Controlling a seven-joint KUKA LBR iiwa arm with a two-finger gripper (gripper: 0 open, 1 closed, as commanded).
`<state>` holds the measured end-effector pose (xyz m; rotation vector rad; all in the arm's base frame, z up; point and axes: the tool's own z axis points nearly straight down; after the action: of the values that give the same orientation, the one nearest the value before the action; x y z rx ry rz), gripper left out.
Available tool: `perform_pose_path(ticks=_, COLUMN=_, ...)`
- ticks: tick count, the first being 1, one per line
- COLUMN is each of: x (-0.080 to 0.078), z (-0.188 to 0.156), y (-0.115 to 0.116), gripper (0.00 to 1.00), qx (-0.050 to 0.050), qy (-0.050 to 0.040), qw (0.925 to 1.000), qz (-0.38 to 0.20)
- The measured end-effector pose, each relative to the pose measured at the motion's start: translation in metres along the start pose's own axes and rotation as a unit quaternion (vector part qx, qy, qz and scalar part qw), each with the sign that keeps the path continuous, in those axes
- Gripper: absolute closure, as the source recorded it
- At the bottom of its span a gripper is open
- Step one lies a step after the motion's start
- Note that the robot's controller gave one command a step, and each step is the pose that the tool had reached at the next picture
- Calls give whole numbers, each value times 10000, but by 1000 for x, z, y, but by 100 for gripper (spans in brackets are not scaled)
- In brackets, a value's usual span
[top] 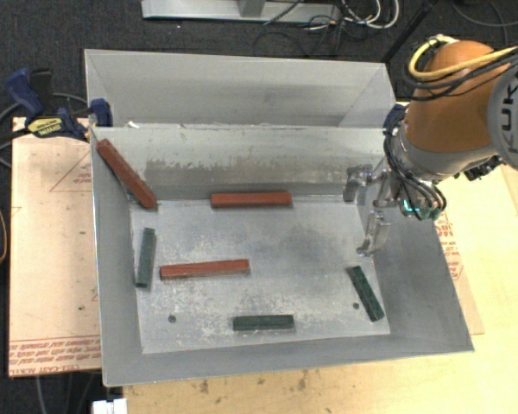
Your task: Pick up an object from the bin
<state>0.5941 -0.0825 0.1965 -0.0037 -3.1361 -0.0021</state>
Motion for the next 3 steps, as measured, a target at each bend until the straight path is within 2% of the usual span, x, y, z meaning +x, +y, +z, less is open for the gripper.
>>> perform_pose_path(ticks=1, x=101, z=78, y=-19, gripper=0, qx=-3, qy=16, qw=9962, qz=870)
perform_pose_path(ticks=2, x=50, z=127, y=-61, gripper=0, qx=-7, qy=-32, qw=9997, qz=-243)
perform_pose_path(ticks=3, x=67, z=127, y=-59, gripper=0, qx=-99, qy=-27, qw=9541, qz=-2992)
